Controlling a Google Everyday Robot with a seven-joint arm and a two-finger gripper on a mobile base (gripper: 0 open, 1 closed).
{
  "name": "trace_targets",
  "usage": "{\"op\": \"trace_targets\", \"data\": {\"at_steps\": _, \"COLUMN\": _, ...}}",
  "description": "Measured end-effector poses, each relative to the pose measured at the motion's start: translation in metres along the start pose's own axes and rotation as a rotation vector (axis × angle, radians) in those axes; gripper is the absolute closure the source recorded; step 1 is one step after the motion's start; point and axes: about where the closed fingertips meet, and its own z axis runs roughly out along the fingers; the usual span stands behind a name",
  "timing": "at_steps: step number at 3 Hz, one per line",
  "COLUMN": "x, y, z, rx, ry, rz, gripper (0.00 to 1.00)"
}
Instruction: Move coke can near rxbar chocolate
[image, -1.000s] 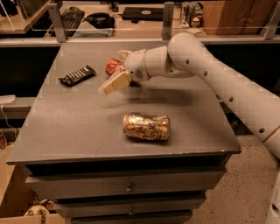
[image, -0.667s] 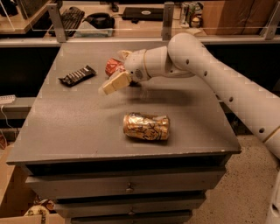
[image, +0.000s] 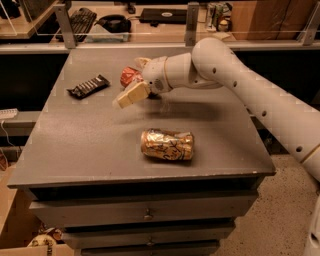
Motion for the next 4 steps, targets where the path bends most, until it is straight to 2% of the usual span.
{"op": "trace_targets", "data": {"at_steps": 1, "x": 0.000, "y": 0.000, "z": 0.000, "rx": 0.000, "ry": 0.000, "rz": 0.000, "gripper": 0.11}}
{"op": "trace_targets", "data": {"at_steps": 2, "x": -0.002, "y": 0.000, "z": -0.001, "rx": 0.000, "ry": 0.000, "rz": 0.000, "gripper": 0.11}}
{"op": "trace_targets", "data": {"at_steps": 3, "x": -0.005, "y": -0.003, "z": -0.004, "rx": 0.007, "ry": -0.002, "rz": -0.007, "gripper": 0.00}}
{"op": "trace_targets", "data": {"at_steps": 4, "x": -0.054, "y": -0.044, "z": -0.061, "rx": 0.132, "ry": -0.027, "rz": -0.129, "gripper": 0.00}}
